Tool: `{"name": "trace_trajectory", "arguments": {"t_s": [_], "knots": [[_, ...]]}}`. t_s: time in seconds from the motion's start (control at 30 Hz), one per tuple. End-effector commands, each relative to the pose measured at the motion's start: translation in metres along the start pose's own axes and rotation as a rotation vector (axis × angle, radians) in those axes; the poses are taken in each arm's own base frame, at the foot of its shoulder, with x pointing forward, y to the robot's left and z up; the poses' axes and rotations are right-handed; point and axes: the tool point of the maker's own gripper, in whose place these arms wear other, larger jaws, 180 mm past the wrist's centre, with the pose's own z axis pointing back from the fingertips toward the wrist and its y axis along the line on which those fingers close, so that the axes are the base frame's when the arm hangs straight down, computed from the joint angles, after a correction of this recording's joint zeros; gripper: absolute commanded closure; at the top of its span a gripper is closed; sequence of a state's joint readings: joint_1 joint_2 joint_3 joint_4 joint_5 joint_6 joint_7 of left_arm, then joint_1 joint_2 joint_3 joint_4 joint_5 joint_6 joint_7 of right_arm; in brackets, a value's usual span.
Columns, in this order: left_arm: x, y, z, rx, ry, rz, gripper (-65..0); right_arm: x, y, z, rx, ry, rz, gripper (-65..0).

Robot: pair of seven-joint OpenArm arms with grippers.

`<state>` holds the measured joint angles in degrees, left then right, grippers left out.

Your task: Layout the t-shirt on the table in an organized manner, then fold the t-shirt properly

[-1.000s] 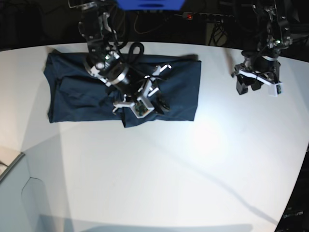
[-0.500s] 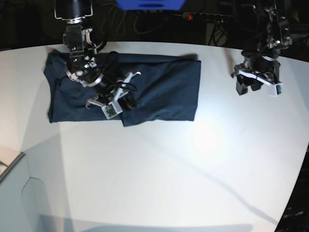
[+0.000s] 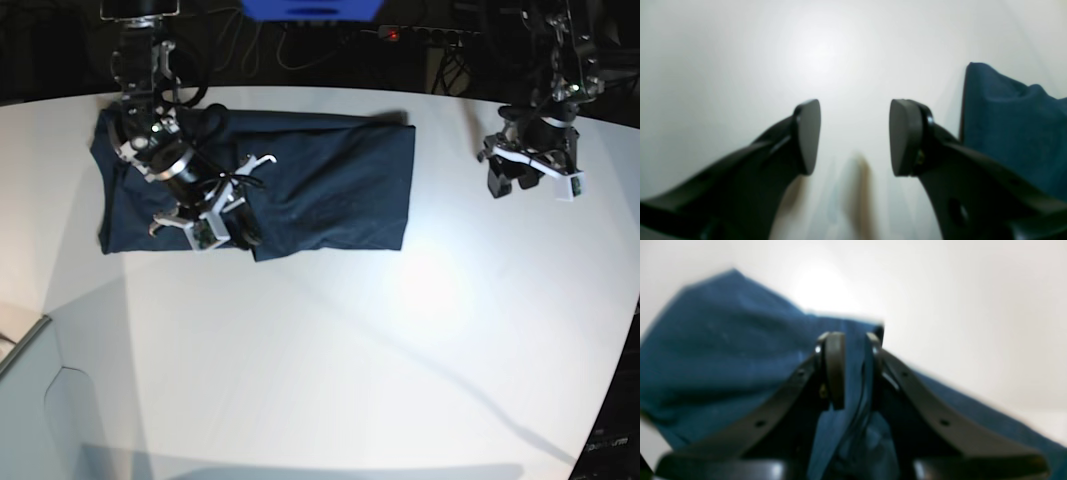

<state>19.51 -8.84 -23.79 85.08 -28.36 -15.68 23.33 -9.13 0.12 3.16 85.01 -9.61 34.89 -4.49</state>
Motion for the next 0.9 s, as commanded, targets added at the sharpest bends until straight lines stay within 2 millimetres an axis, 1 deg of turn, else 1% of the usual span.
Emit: {"name": "trace_trajectory", "arguments": {"t_s": [0.0,0.03,0.2,0.27,0.33,0.4,0.47,0.5,0.57,0.6,0.63,0.73,0.87], "knots": [[0.014,-0.001,0.001,-0.012,-0.046,-0.013,-32.1,0.002,0.003,0.002,0.008,-0.015,-0.010,-9.4],[0.014,-0.001,0.001,-0.012,-0.046,-0.013,-32.1,-0.002,0.005,0.002,0.011,-0.008,-0.014,-9.4],[0.013,-0.002,0.001,-0.013,-0.045,-0.010,-32.1,-0.045,0.014,0.001,0.034,0.090,-0.078,-9.4],[0.014,-0.002,0.001,-0.013,-0.047,-0.010,-32.1,-0.055,0.015,0.002,0.040,0.114,-0.090,-9.4],[0.014,-0.002,0.001,-0.013,-0.047,-0.010,-32.1,-0.052,0.014,0.001,0.036,0.106,-0.086,-9.4],[0.014,-0.002,0.001,-0.013,-0.047,-0.010,-32.1,-0.035,0.009,0.002,0.025,0.068,-0.060,-9.4],[0.015,-0.003,0.001,-0.014,-0.048,-0.010,-32.1,-0.013,0.005,0.003,0.013,0.017,-0.028,-9.4],[0.014,-0.002,0.001,-0.013,-0.047,-0.010,-32.1,-0.006,0.005,0.003,0.012,0.001,-0.018,-9.4],[0.013,-0.002,0.002,-0.013,-0.045,-0.010,-32.1,0.013,0.000,-0.001,0.003,-0.040,0.004,-9.4],[0.013,-0.002,0.002,-0.012,-0.044,-0.010,-32.1,0.018,-0.003,-0.005,0.001,-0.045,0.009,-9.4],[0.013,-0.002,0.002,-0.012,-0.044,-0.010,-32.1,0.021,-0.006,-0.009,0.000,-0.050,0.010,-9.4],[0.012,-0.001,0.002,-0.011,-0.041,-0.011,-32.1,0.020,-0.013,-0.024,0.005,-0.041,-0.003,-9.4],[0.012,-0.001,0.003,-0.010,-0.041,-0.013,-32.1,0.006,-0.017,-0.041,0.022,-0.001,-0.041,-9.4]]}}
